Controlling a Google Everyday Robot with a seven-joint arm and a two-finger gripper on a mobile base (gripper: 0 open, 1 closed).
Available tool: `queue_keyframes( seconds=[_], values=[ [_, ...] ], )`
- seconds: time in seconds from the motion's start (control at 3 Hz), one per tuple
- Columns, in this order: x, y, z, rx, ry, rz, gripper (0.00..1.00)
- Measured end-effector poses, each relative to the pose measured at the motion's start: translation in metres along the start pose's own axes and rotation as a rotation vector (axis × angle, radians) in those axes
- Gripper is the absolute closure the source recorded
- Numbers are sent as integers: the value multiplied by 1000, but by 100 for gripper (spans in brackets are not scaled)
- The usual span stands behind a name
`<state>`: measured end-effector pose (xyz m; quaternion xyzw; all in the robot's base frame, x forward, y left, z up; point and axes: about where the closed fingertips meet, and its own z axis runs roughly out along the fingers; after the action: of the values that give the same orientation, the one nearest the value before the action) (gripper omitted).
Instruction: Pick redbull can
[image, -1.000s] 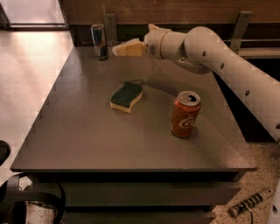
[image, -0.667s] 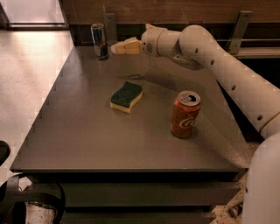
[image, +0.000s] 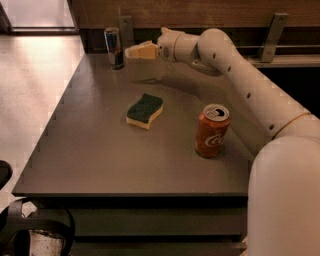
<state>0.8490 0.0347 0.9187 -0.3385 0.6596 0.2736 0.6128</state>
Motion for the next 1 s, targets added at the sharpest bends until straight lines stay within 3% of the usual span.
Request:
queue_keyframes(
  seconds=[0.67,1.0],
  values=[
    [1,-19,6,-3,-15,17,0],
    [2,-18,18,-42,-12,10,0]
  ],
)
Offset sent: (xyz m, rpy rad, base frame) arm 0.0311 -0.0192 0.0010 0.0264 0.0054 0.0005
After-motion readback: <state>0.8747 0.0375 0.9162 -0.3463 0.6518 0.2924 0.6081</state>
